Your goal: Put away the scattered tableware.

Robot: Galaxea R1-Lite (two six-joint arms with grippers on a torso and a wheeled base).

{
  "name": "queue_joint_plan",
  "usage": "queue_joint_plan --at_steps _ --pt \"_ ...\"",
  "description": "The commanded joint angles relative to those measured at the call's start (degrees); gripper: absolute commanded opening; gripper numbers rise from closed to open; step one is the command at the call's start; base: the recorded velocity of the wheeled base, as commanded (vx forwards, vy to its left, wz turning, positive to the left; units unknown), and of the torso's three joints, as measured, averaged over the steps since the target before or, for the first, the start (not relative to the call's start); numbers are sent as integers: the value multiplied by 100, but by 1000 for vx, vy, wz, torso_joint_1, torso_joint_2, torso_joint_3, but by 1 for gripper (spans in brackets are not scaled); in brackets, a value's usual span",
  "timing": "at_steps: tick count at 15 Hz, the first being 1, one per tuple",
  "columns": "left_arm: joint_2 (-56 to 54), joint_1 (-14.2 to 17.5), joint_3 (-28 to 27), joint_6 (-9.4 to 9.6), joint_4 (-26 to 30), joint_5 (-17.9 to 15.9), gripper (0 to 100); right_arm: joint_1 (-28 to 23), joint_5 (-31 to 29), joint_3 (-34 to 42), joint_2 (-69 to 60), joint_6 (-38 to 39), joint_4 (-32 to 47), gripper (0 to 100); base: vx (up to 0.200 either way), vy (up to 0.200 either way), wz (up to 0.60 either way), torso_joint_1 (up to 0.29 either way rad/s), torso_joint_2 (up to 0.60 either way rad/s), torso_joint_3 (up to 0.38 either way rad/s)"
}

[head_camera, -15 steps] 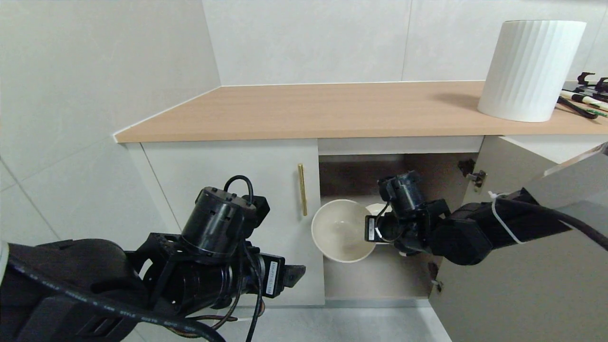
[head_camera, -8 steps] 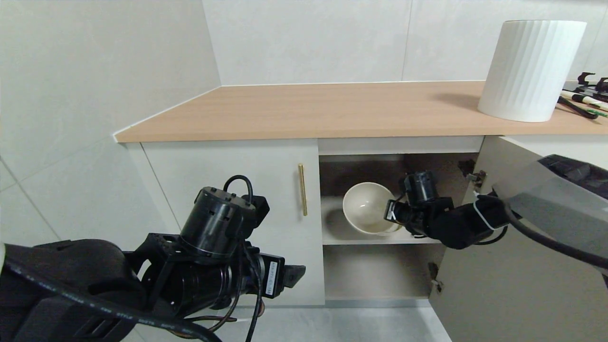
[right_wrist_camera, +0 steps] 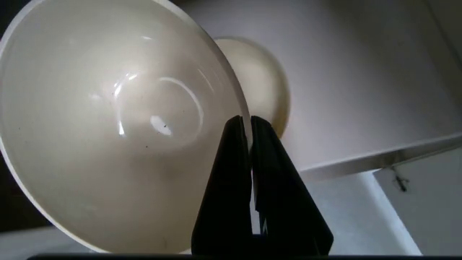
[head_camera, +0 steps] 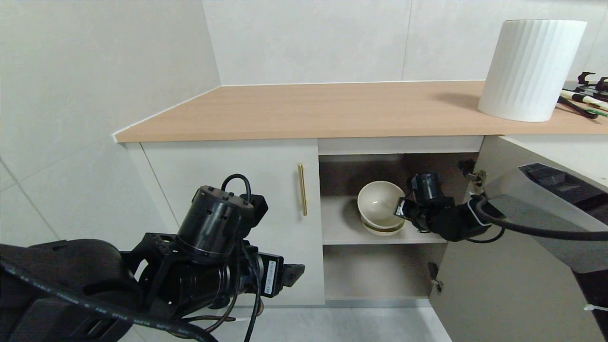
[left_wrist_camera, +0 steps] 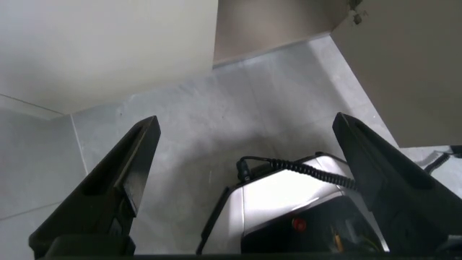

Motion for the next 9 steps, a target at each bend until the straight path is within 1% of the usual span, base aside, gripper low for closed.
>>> queue_joint_plan --at_steps 1,7,8,9 --pt "-5 0 -6 -3 -3 2 100 -80 -1 -153 231 -10 39 0 0 0 0 0 0 0" --pt "-5 9 3 -3 -3 2 100 -97 -1 -215 275 -19 74 0 0 0 0 0 0 0" --pt "4 9 3 -3 -3 2 100 -97 8 -215 302 -28 74 100 0 0 0 0 0 0" --pt "4 9 -6 -12 -3 2 100 -97 8 -232 302 -28 82 100 0 0 0 0 0 0"
